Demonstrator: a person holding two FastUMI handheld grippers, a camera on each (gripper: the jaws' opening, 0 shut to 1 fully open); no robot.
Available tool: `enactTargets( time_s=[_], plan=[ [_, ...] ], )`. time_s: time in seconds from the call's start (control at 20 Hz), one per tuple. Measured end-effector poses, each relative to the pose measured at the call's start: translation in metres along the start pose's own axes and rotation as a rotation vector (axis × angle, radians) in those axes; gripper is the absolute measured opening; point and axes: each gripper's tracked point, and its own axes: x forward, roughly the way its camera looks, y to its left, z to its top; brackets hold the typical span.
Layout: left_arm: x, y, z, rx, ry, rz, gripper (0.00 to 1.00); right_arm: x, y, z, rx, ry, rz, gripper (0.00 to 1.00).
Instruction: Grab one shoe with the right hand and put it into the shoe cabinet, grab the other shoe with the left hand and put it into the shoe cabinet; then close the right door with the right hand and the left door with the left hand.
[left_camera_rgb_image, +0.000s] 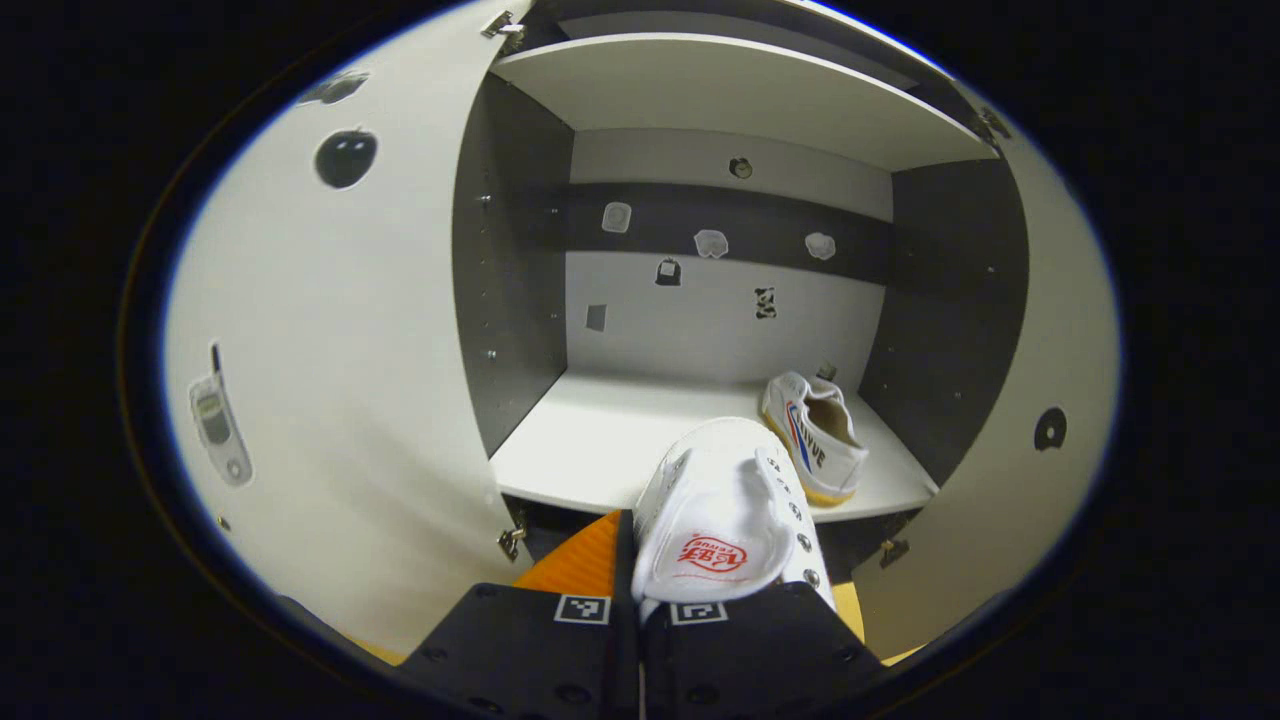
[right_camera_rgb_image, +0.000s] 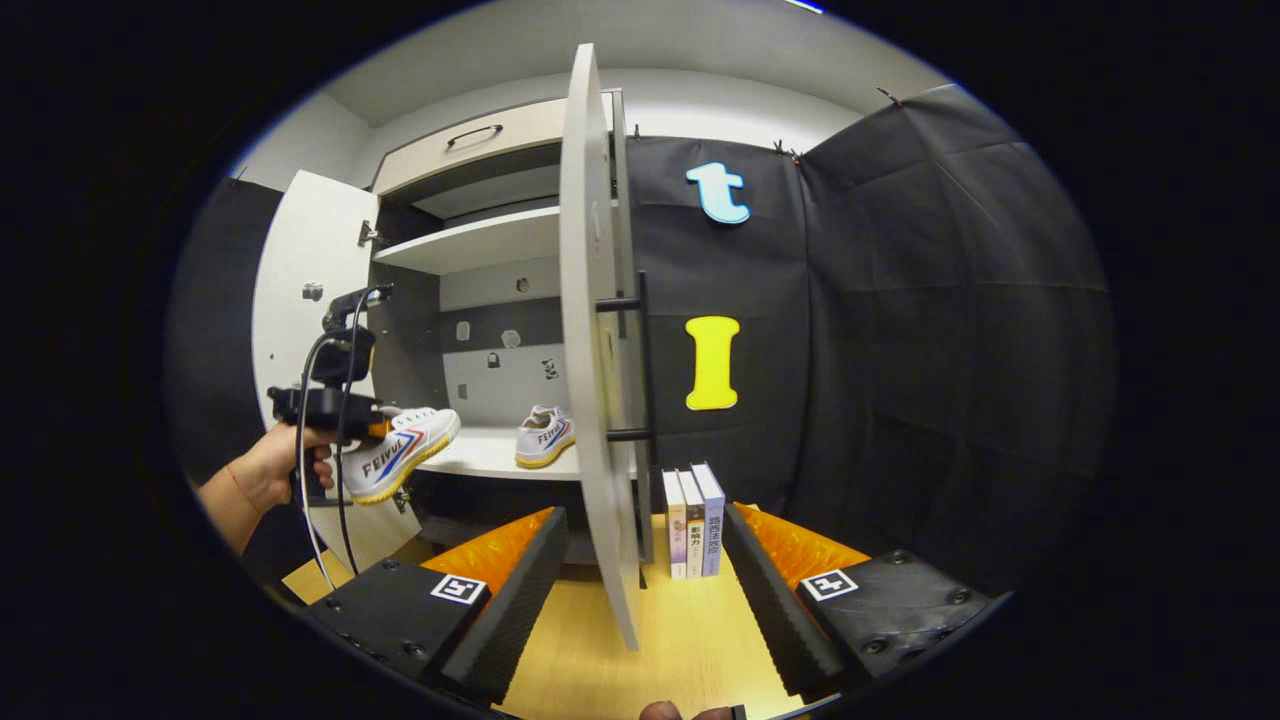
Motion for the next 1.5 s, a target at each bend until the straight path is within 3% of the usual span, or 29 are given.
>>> enactTargets(
  time_s=[0.3,0.75,1.1,1.2,1.25,1.5],
  plan=[
    [0.093,-0.013,0.057,0.024,0.011,0.037,0.07,0.003,-0.035,-0.011,0.032,0.023,-0.072,0.98],
    [0.206,-0.007,0.044,0.111,0.125,0.16,0.08,-0.006,-0.076,-0.018,0.05,0.036,-0.185,0.97],
    [0.225,-0.01,0.023,0.155,0.173,0.179,0.1,-0.004,-0.088,-0.021,0.042,0.013,-0.213,1.0],
    [0.222,-0.009,0.018,0.178,0.18,0.181,0.21,-0.004,-0.084,-0.023,0.061,0.021,-0.197,0.98],
    [0.22,-0.008,0.018,0.189,0.171,0.182,0.17,-0.004,-0.084,-0.023,0.065,0.021,-0.193,0.98],
    [0.199,-0.013,0.022,0.163,0.144,0.13,0.33,-0.006,-0.087,-0.015,0.043,0.01,-0.183,0.98]
  ],
)
